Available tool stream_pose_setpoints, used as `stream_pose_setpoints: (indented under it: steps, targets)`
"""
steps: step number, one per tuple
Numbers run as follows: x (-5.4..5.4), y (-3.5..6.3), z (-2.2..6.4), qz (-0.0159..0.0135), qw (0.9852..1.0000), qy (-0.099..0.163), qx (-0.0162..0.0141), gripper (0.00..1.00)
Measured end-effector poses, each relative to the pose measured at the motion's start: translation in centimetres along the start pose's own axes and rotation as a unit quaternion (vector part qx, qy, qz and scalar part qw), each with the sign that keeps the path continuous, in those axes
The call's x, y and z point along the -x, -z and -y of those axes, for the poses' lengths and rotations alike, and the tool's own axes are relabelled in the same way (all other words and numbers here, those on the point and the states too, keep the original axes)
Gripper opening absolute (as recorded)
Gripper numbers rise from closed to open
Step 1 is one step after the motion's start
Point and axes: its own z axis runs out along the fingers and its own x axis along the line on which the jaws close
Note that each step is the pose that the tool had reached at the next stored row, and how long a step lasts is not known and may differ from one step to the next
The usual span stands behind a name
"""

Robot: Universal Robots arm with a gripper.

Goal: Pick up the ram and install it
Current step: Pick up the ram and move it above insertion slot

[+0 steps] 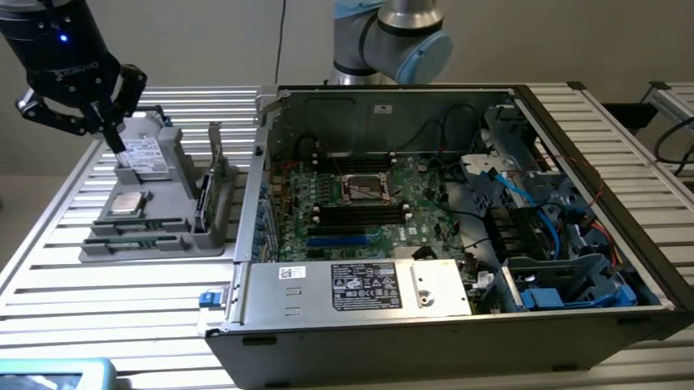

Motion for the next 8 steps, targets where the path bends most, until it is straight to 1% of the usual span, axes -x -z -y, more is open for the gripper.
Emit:
stream_pose_setpoints:
  steps: [2,4,6,8]
  targets:
    - [0.0,0.0,0.0,-0.0007,0.9998,0.018,-0.0001,0.11]
    - [0.0,0.0,0.0,-0.0014,0.9993,0.037,-0.0002,0.11]
    - [0.0,0.0,0.0,-0.0022,0.9985,0.054,-0.0004,0.11]
    - [0.0,0.0,0.0,-0.0029,0.9973,0.073,-0.0005,0.11]
